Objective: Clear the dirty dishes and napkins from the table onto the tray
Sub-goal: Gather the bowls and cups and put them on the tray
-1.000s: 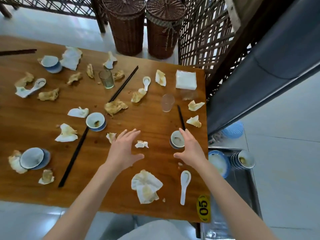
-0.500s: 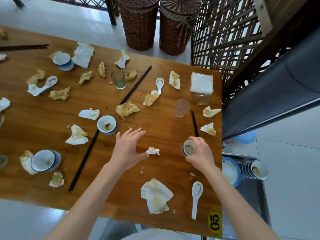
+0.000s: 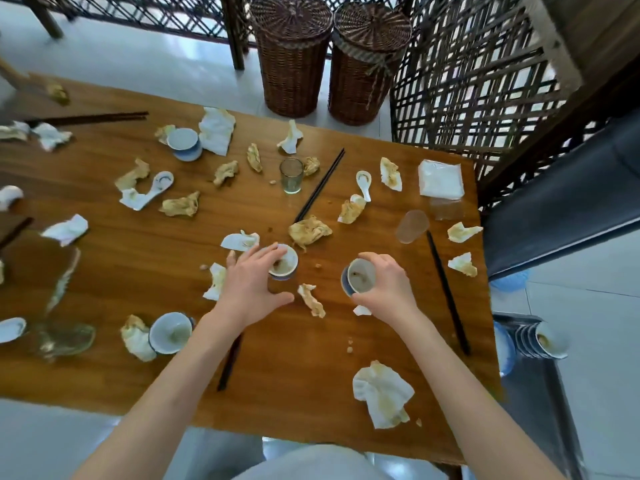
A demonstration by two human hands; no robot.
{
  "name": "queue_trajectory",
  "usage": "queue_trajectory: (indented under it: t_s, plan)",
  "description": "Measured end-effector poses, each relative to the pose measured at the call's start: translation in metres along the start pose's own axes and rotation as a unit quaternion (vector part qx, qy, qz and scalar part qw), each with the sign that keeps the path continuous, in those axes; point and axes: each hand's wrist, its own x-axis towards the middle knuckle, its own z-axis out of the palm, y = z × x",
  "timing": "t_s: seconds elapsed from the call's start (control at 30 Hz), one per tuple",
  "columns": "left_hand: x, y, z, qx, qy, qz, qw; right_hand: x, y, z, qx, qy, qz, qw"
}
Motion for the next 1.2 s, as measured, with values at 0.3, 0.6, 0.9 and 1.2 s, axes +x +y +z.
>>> queue_trajectory:
  t_s: [0.3, 0.6, 0.9, 1.2]
  plan:
    - [0.004, -0.093, -0.044, 0.004, -0.012, 0.036, 0.999, 0.012, -0.111, 0.053, 0.031, 0.012, -0.009, 0.999]
    - [-0.003, -0.121, -0.053, -0.027, -0.025, 0.015, 0.999, 0.02, -0.143, 0.08, 0.003, -0.003, 0.032, 0.999]
    - [0.001, -0.125, -0.042, -0.056, -0.028, 0.01, 0.998, 0.032, -0.139, 0.081, -0.005, -0.004, 0.027, 1.0]
    - [0.0, -0.13, -0.03, -0.046, -0.033, 0.002, 0.998, 0.03, -0.122, 0.107, 0.133, 0.016, 0.083, 0.988]
